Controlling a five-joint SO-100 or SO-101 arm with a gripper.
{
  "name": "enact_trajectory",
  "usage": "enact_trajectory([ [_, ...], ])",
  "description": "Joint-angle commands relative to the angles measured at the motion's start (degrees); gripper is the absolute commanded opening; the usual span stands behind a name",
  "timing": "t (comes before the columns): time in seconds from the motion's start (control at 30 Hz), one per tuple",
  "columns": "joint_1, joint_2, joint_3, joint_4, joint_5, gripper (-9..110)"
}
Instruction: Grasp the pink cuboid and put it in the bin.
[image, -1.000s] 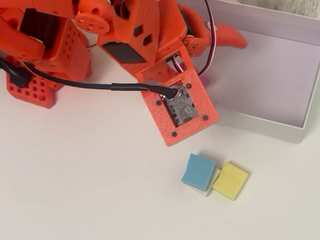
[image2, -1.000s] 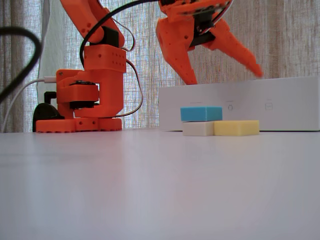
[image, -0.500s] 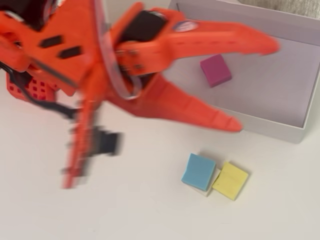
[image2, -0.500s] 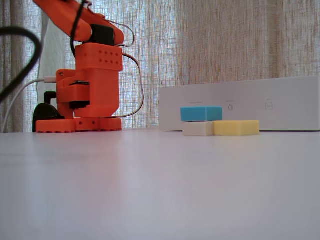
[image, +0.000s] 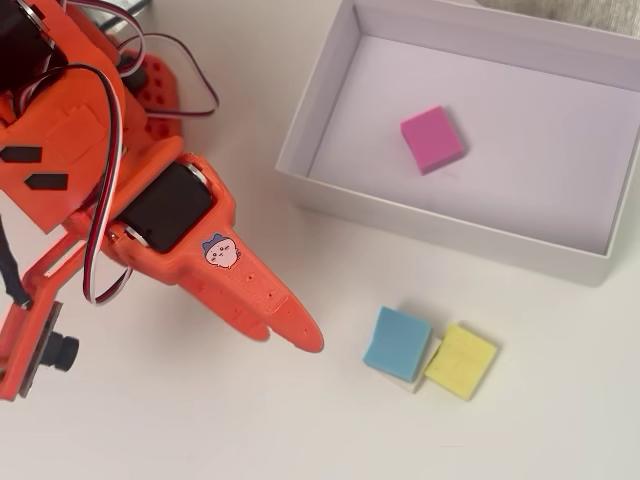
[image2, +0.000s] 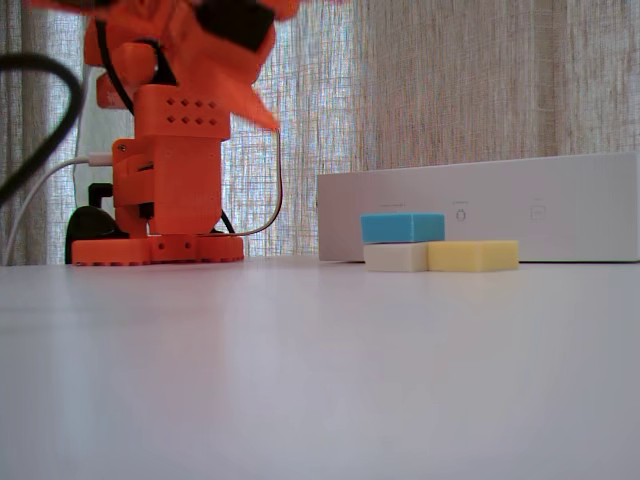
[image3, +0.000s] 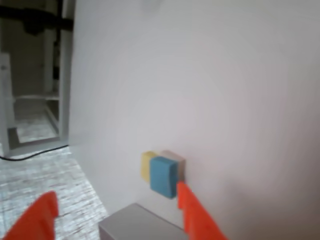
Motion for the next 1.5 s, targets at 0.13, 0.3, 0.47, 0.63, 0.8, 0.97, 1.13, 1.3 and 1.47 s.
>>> enact_trajectory([
  [0.13, -0.88, 7.21, 1.05, 13.10, 1.05, 11],
  [0.3, -0.79, 8.35, 1.05, 15.12, 1.14, -8],
  [0.47, -0.79, 8.35, 1.05, 15.12, 1.23, -8],
  [0.63, -0.70, 8.35, 1.05, 15.12, 1.14, -8],
  [0.8, -0.70, 8.35, 1.05, 15.12, 1.14, -8],
  [0.97, -0.70, 8.35, 1.05, 15.12, 1.14, -8],
  [1.13, -0.70, 8.35, 1.05, 15.12, 1.14, -8],
  [1.3, -0.70, 8.35, 1.05, 15.12, 1.14, -8],
  [1.47, -0.70, 8.35, 1.05, 15.12, 1.14, -8],
])
